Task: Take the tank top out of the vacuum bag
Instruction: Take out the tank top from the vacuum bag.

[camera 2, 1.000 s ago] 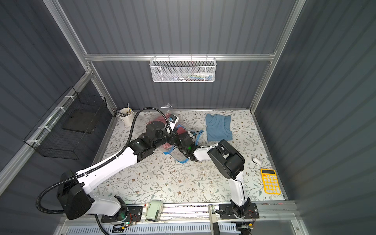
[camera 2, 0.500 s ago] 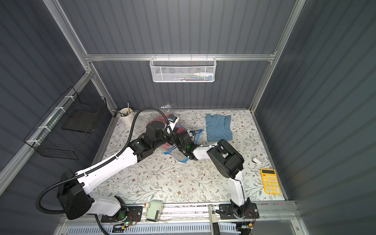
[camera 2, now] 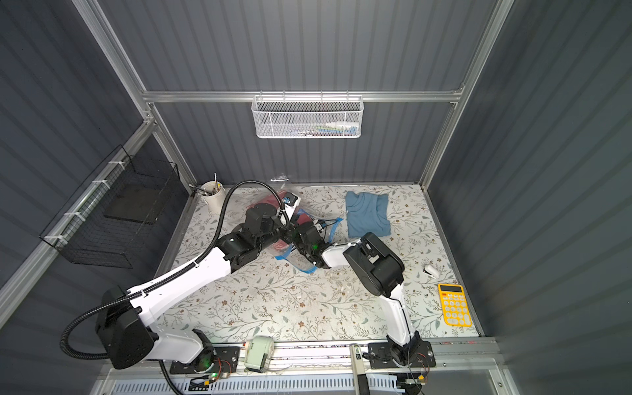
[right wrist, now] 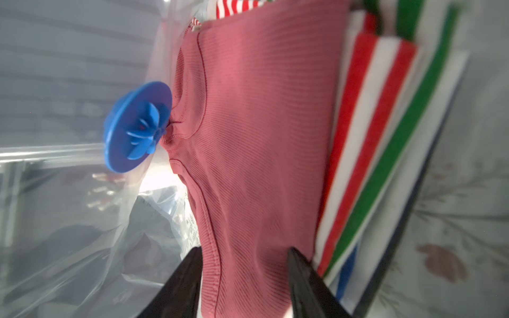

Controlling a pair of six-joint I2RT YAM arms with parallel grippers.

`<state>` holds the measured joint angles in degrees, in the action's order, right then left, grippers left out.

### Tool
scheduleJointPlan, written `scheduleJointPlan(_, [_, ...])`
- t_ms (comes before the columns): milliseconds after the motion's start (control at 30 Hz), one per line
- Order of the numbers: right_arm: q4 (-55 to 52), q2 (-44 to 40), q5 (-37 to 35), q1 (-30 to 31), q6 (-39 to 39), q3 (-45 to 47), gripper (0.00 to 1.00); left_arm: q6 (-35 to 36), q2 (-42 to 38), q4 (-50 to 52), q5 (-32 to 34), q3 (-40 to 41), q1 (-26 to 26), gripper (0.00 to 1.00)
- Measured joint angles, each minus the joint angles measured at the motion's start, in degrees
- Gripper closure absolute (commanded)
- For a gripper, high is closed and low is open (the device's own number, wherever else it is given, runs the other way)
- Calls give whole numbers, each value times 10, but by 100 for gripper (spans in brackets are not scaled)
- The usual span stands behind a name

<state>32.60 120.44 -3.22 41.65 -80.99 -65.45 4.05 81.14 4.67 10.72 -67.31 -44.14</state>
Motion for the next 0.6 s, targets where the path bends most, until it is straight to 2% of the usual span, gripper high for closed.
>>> scheduleJointPlan(600, [-10, -1, 3, 3, 0, -3, 48, 0, 0, 0, 0, 0, 0, 100])
